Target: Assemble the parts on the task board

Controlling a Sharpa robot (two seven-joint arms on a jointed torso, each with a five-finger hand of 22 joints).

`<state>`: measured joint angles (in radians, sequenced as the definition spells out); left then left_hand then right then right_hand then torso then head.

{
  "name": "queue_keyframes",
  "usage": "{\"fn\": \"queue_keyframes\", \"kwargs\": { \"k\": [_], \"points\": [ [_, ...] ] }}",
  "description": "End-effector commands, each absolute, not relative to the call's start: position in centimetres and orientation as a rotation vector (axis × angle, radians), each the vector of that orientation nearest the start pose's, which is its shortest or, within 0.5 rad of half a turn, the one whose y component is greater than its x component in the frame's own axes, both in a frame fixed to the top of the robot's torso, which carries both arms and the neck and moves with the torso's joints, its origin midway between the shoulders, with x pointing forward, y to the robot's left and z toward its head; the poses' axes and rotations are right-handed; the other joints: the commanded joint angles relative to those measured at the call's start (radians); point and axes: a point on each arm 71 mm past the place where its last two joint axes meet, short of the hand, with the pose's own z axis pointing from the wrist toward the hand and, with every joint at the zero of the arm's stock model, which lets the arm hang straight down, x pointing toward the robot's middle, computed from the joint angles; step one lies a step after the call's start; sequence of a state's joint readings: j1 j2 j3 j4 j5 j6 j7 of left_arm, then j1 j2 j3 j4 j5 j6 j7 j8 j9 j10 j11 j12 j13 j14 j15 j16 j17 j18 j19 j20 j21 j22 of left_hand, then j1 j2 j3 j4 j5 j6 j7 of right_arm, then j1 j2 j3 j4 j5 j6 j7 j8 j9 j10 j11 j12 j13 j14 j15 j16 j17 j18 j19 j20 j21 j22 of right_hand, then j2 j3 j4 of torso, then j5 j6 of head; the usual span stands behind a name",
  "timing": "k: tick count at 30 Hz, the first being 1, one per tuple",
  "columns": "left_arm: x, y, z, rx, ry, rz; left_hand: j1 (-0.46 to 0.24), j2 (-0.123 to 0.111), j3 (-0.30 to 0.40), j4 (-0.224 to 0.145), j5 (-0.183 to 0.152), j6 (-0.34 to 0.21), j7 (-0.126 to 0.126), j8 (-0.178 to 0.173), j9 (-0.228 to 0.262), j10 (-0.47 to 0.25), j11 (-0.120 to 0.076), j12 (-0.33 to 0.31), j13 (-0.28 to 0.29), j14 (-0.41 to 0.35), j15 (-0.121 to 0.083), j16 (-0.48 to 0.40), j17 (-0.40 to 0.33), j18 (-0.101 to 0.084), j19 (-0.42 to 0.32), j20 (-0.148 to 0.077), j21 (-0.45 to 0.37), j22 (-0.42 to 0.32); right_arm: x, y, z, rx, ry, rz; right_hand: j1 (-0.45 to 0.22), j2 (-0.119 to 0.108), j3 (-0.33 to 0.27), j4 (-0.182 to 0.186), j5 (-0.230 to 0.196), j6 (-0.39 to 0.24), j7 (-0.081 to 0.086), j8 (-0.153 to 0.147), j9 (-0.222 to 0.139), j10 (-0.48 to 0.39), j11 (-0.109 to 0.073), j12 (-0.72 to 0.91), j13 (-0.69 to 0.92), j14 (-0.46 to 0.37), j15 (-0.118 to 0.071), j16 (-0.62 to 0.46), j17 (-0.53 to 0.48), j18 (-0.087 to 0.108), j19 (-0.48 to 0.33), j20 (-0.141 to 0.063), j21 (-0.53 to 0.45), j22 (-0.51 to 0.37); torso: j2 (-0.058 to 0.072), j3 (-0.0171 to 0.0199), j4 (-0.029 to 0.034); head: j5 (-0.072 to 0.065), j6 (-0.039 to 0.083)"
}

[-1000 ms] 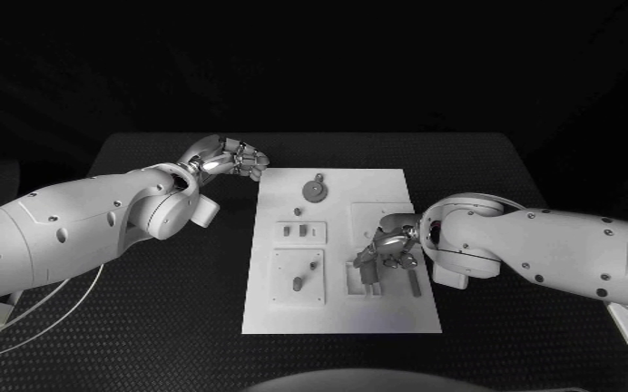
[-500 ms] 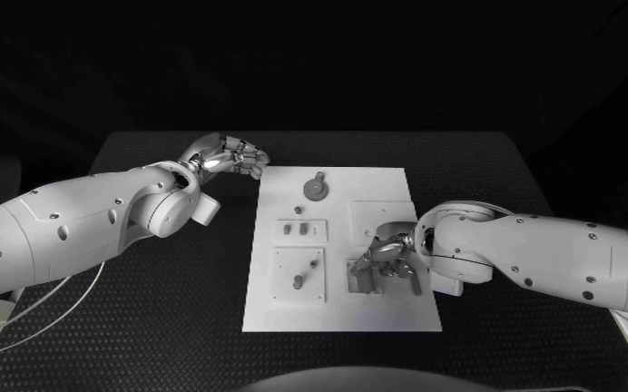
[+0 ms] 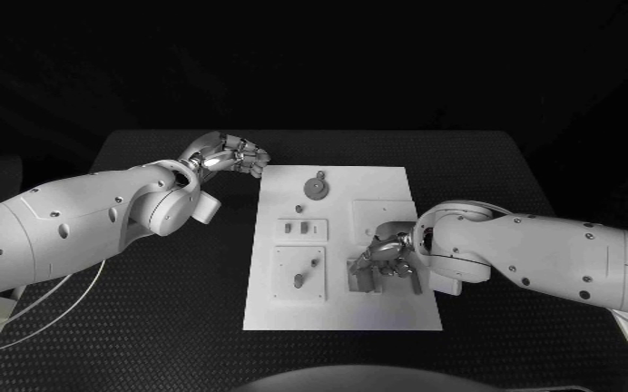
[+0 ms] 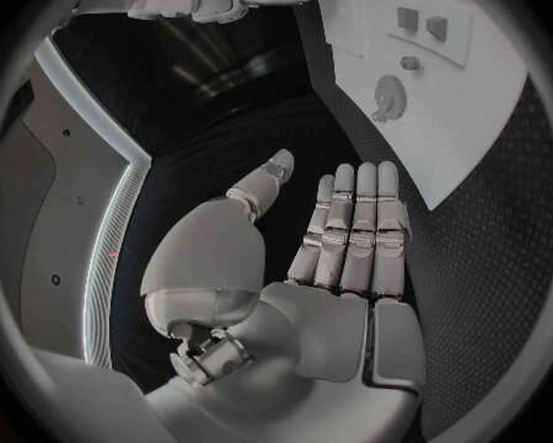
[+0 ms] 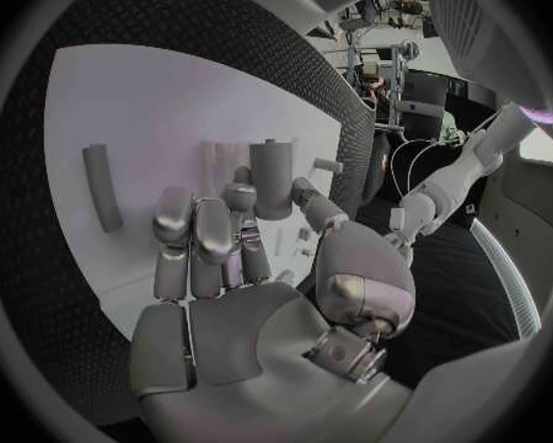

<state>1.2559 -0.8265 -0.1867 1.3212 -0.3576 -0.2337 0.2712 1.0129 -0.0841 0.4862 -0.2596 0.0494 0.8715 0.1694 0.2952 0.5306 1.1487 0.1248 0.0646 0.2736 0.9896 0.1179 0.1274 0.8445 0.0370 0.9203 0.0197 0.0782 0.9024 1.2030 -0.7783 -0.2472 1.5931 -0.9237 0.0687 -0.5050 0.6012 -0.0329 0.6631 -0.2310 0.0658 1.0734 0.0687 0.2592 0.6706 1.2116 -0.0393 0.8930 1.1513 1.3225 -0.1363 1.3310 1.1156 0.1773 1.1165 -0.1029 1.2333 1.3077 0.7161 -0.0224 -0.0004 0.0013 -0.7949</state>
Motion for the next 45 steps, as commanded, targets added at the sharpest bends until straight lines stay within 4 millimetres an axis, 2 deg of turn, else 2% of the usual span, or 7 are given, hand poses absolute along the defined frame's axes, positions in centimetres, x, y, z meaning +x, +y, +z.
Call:
{"fn": "queue_keyframes", "kwargs": {
  "k": [1,14,15,24,45],
  "points": [
    [51.14,25.66,-21.57,-0.78,1.679,-1.203,-0.01,-0.003,0.0,0.004,0.001,0.002,0.004,-0.004,-0.002,-0.001,0.006,0.005,-0.001,-0.001,0.007,-0.002,-0.001,0.011,-0.004,0.006,-0.003,-0.001,41.7,-17.15,-29.07,0.179,2.538,0.504,-0.004,0.004,-0.001,0.006,0.002,0.008,0.002,-0.001,-0.003,0.004,-0.001,-0.004,-0.001,-0.003,-0.007,-0.002,-0.001,0.085,0.001,0.007,-0.002,0.014,0.0,0.0001,-0.0004,0.0,-0.001],
    [51.11,25.61,-21.86,-0.783,1.684,-1.202,-0.011,-0.003,-0.001,0.006,0.001,0.002,0.003,-0.004,-0.002,-0.001,0.006,0.005,-0.003,-0.001,0.007,-0.002,-0.001,0.011,-0.004,0.006,-0.003,-0.001,41.69,-16.8,-29.26,0.186,2.534,0.5,-0.006,0.008,0.002,0.009,0.002,0.008,0.002,-0.002,-0.003,0.003,-0.001,-0.004,-0.001,-0.004,-0.007,-0.004,-0.003,0.085,0.001,0.007,-0.002,0.014,0.0,0.0001,-0.0008,-0.001,0.001],
    [51.11,25.61,-21.87,-0.783,1.684,-1.202,-0.011,-0.003,-0.001,0.006,0.001,0.002,0.003,-0.004,-0.002,-0.001,0.006,0.005,-0.003,-0.001,0.007,-0.002,-0.001,0.011,-0.004,0.006,-0.003,-0.001,41.69,-16.81,-29.26,0.186,2.533,0.5,-0.022,0.007,-0.003,0.022,0.001,0.006,0.002,-0.003,-0.004,0.002,0.001,-0.005,-0.002,-0.006,-0.006,-0.006,-0.005,0.085,0.0,0.008,-0.003,0.013,0.0,0.0001,-0.0008,-0.001,0.001],
    [51.09,25.62,-21.89,-0.784,1.686,-1.202,-0.011,-0.003,-0.001,0.006,0.001,0.002,0.003,-0.004,-0.002,-0.001,0.005,0.005,-0.003,-0.002,0.007,-0.002,-0.001,0.011,-0.004,0.006,-0.003,-0.001,41.7,-16.79,-29.32,0.186,2.535,0.499,-0.032,0.004,-0.002,0.029,0.001,0.006,0.003,-0.005,-0.004,0.001,0.0,-0.006,-0.002,-0.006,-0.006,-0.007,-0.005,0.085,-0.001,0.009,-0.004,0.013,0.0,-0.0002,-0.0003,-0.002,-0.001],
    [51.07,25.7,-21.93,-0.786,1.689,-1.2,-0.011,-0.003,-0.001,0.006,0.001,0.002,0.003,-0.004,-0.002,-0.001,0.006,0.005,-0.004,-0.002,0.007,-0.002,-0.002,0.011,-0.005,0.006,-0.003,0.0,41.7,-16.66,-29.46,0.195,2.531,0.485,-0.038,0.003,-0.001,0.033,0.001,0.005,0.003,-0.006,-0.004,0.001,0.0,-0.006,-0.002,-0.008,-0.006,-0.009,-0.008,0.085,-0.001,0.009,-0.005,0.014,0.0,-0.0002,-0.0009,-0.003,-0.003]
  ]
}}
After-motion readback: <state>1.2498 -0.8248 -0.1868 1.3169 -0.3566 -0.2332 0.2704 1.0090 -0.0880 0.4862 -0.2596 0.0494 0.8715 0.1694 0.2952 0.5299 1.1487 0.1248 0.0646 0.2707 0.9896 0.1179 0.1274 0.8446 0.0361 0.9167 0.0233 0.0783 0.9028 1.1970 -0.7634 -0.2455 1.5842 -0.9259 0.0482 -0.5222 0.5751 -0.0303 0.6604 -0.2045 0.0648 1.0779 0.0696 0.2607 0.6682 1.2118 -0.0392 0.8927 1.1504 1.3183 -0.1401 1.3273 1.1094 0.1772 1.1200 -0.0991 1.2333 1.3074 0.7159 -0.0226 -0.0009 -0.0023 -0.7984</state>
